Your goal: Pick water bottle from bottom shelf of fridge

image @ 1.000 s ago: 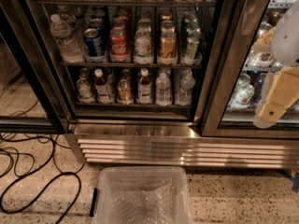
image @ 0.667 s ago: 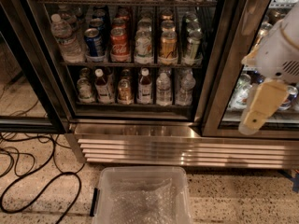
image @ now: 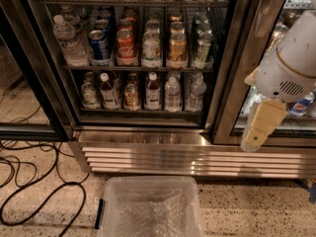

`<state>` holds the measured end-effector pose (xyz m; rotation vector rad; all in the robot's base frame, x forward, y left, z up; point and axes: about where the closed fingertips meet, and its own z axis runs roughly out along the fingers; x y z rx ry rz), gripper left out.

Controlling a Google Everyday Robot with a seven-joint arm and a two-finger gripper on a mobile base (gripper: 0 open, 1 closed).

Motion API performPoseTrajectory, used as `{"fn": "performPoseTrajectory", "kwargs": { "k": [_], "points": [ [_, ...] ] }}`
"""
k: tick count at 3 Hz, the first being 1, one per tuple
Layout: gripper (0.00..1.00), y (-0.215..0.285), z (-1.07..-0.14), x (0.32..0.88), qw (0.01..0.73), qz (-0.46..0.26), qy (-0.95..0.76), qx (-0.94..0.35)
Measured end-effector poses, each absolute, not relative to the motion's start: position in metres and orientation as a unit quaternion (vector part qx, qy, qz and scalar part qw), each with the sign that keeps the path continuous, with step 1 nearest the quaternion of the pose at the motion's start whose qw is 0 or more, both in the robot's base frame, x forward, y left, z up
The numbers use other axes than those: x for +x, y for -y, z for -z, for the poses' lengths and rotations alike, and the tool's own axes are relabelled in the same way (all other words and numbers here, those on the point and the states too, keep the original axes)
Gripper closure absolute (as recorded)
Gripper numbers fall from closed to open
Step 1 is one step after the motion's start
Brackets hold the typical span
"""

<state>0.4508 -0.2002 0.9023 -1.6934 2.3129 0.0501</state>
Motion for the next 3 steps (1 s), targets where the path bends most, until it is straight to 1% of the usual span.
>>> {"fn": "performPoseTrajectory", "kwargs": {
  "k": [1, 2, 3],
  "points": [
    [0.00, 0.179, -0.872, 0.446, 0.141, -0.037, -0.809, -0.570],
    [0.00, 0.147, -0.813, 0.447, 0.142, -0.081, -0.834, -0.527],
    [0.00, 0.132, -0.760, 0.455, 0.131, -0.103, -0.862, -0.478]
  ]
}}
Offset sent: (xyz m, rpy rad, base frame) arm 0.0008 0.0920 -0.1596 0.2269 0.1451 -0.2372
